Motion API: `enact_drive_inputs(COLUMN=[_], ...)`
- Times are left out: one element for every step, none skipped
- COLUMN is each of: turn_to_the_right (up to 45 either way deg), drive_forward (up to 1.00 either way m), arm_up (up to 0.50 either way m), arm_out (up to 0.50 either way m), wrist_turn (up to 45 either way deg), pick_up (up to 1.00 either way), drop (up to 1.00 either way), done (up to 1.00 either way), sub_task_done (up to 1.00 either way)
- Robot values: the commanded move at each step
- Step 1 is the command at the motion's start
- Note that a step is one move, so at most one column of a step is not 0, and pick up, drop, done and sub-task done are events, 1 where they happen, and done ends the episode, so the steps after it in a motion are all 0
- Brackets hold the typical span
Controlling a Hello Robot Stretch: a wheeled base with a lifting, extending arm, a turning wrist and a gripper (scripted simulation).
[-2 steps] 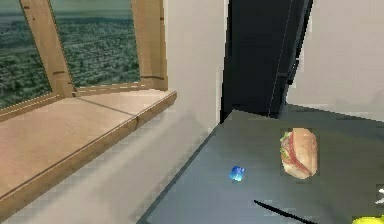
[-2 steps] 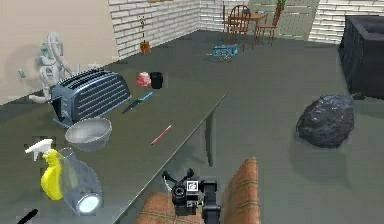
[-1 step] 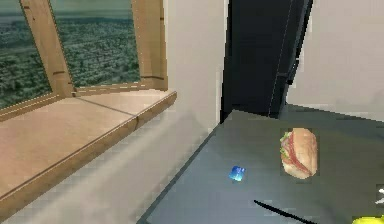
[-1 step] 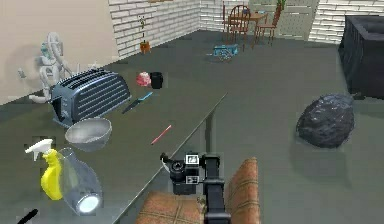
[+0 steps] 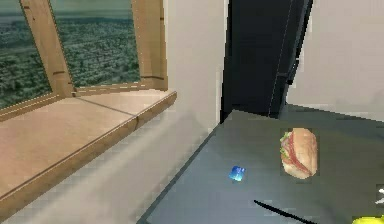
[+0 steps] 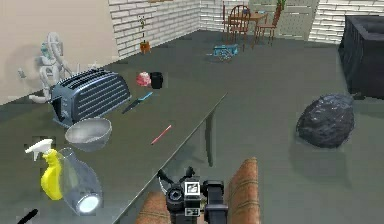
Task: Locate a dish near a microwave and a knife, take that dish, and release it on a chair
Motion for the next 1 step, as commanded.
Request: enact_drive_inputs(turn_to_the_right=[0.0], drive_forward=[0.00], arm_up=[0.00], arm_out=[0.00], wrist_turn=[0.0], pick_up=[0.00], drop=[0.00], done=[1.00], sub_task_done=[0.00])
